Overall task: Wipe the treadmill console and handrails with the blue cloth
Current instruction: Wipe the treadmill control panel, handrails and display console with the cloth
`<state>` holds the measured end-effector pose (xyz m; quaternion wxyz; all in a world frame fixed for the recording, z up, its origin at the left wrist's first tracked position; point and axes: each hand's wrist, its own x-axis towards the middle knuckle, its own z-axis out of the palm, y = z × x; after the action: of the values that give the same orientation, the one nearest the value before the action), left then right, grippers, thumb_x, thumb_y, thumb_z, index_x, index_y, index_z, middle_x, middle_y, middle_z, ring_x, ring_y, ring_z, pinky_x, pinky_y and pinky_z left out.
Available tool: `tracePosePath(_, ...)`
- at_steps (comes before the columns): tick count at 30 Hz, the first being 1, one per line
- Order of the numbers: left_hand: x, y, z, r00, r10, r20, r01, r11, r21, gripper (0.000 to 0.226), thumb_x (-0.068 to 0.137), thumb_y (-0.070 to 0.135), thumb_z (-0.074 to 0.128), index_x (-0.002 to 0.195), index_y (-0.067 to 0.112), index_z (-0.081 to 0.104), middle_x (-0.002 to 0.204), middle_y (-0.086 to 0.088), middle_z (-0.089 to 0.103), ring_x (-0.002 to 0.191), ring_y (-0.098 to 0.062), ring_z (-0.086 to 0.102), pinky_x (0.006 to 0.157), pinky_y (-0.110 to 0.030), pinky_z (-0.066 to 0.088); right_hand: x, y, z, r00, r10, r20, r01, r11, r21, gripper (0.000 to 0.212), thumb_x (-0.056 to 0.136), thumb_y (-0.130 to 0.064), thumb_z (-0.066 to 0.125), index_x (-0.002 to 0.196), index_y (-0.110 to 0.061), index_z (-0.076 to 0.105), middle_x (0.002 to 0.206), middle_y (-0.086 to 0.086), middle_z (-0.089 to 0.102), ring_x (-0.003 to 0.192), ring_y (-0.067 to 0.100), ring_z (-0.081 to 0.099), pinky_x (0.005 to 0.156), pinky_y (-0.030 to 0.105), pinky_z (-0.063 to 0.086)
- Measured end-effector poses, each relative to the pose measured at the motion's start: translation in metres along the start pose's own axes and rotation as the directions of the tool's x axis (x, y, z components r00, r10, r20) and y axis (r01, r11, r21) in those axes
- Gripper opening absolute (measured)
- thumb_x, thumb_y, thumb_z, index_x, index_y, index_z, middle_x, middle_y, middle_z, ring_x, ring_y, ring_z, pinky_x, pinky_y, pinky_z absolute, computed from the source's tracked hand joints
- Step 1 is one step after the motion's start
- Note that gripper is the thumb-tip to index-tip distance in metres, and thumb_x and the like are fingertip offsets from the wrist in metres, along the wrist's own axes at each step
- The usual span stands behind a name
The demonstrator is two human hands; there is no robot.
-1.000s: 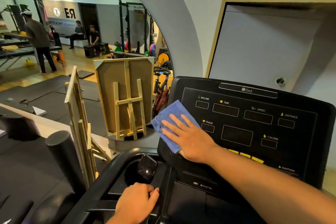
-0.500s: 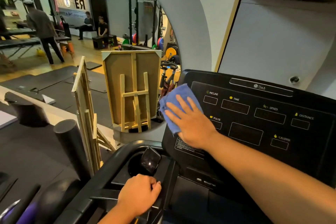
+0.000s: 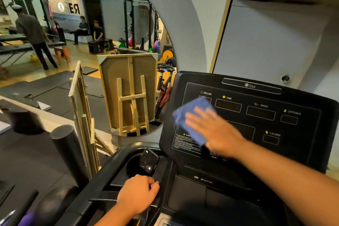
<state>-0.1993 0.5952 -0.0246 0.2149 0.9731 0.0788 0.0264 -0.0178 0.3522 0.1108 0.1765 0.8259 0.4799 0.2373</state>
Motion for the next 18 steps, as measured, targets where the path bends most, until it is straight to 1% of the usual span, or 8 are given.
tracePosePath(3, 0.000, -0.001, 0.002, 1.000, -0.005, 0.000, 0.005, 1.000, -0.005, 0.046, 0.092, 0.055, 0.043, 0.078, 0.017, 0.065, 0.066, -0.001, 0.068, 0.060, -0.011, 0.060, 0.064, -0.029, 0.046, 0.019, 0.056, -0.034, 0.948, 0.304, -0.098, -0.304, 0.953, 0.017, 0.088, 0.088, -0.033, 0.063, 0.159, -0.018, 0.015, 0.167, 0.008, 0.013, 0.153, 0.033, 0.006, 0.124, 0.048, 0.002)
tracePosePath(5, 0.000, -0.001, 0.003, 1.000, -0.012, -0.002, 0.012, 1.000, -0.007, 0.045, 0.092, 0.054, 0.043, 0.082, 0.017, 0.066, 0.069, -0.001, 0.070, 0.064, -0.012, 0.064, 0.063, -0.027, 0.046, 0.026, 0.060, -0.041, 0.899, 0.417, -0.136, -0.415, 0.909, 0.047, 0.085, 0.091, -0.035, 0.060, 0.159, -0.017, 0.012, 0.167, 0.010, 0.010, 0.153, 0.037, 0.005, 0.124, 0.051, 0.005)
tracePosePath(7, 0.001, -0.001, 0.003, 1.000, -0.015, -0.005, 0.015, 1.000, -0.005, 0.045, 0.092, 0.054, 0.043, 0.084, 0.018, 0.067, 0.070, -0.001, 0.071, 0.066, -0.011, 0.066, 0.064, -0.027, 0.047, 0.027, 0.037, -0.031, 0.882, 0.452, -0.135, -0.449, 0.892, 0.054, 0.087, 0.091, -0.039, 0.058, 0.160, -0.016, 0.012, 0.168, 0.011, 0.008, 0.153, 0.040, 0.000, 0.124, 0.055, 0.006)
tracePosePath(9, 0.000, -0.002, 0.003, 1.000, -0.015, -0.003, 0.015, 1.000, -0.006, 0.045, 0.092, 0.056, 0.042, 0.086, 0.019, 0.068, 0.071, 0.000, 0.072, 0.066, -0.011, 0.066, 0.065, -0.027, 0.049, 0.015, -0.001, -0.010, 0.939, 0.326, -0.110, -0.321, 0.945, 0.058, 0.085, 0.087, -0.039, 0.055, 0.159, -0.016, 0.016, 0.167, 0.011, 0.011, 0.153, 0.041, 0.000, 0.123, 0.057, 0.006)
tracePosePath(11, 0.000, -0.003, 0.003, 1.000, -0.016, 0.003, 0.016, 1.000, -0.001, 0.046, 0.090, 0.057, 0.040, 0.086, 0.019, 0.066, 0.070, -0.001, 0.071, 0.067, -0.011, 0.066, 0.068, -0.030, 0.052, -0.011, -0.034, 0.013, 0.994, 0.097, -0.043, -0.095, 0.995, 0.043, 0.082, 0.084, -0.040, 0.048, 0.159, -0.019, 0.021, 0.167, 0.009, 0.016, 0.152, 0.039, 0.003, 0.122, 0.055, 0.004)
tracePosePath(14, 0.001, -0.002, 0.001, 1.000, -0.027, 0.015, 0.026, 0.999, 0.019, 0.045, 0.090, 0.056, 0.042, 0.077, 0.017, 0.060, 0.070, -0.003, 0.070, 0.067, -0.014, 0.066, 0.068, -0.032, 0.051, -0.043, -0.047, 0.034, 0.989, -0.132, 0.071, 0.133, 0.991, -0.009, 0.076, 0.092, -0.038, 0.049, 0.159, -0.022, 0.017, 0.168, 0.003, 0.010, 0.154, 0.032, -0.002, 0.123, 0.049, -0.003)
tracePosePath(16, 0.001, -0.001, 0.000, 0.999, -0.028, 0.023, 0.027, 0.999, 0.027, 0.044, 0.090, 0.055, 0.043, 0.075, 0.017, 0.060, 0.071, -0.004, 0.070, 0.070, -0.016, 0.067, 0.071, -0.033, 0.052, -0.040, -0.026, 0.029, 0.984, -0.166, 0.071, 0.168, 0.985, -0.030, 0.076, 0.091, -0.033, 0.051, 0.159, -0.021, 0.018, 0.168, 0.003, 0.011, 0.155, 0.030, -0.001, 0.124, 0.047, 0.000)
tracePosePath(18, 0.002, 0.001, -0.001, 0.999, -0.042, 0.029, 0.042, 0.999, 0.009, 0.044, 0.089, 0.055, 0.044, 0.083, 0.017, 0.064, 0.073, -0.004, 0.071, 0.071, -0.015, 0.068, 0.074, -0.034, 0.055, -0.025, 0.008, 0.009, 1.000, 0.013, -0.024, -0.015, 0.998, -0.054, 0.080, 0.087, -0.032, 0.055, 0.159, -0.018, 0.022, 0.167, 0.006, 0.015, 0.154, 0.033, 0.005, 0.123, 0.049, 0.007)
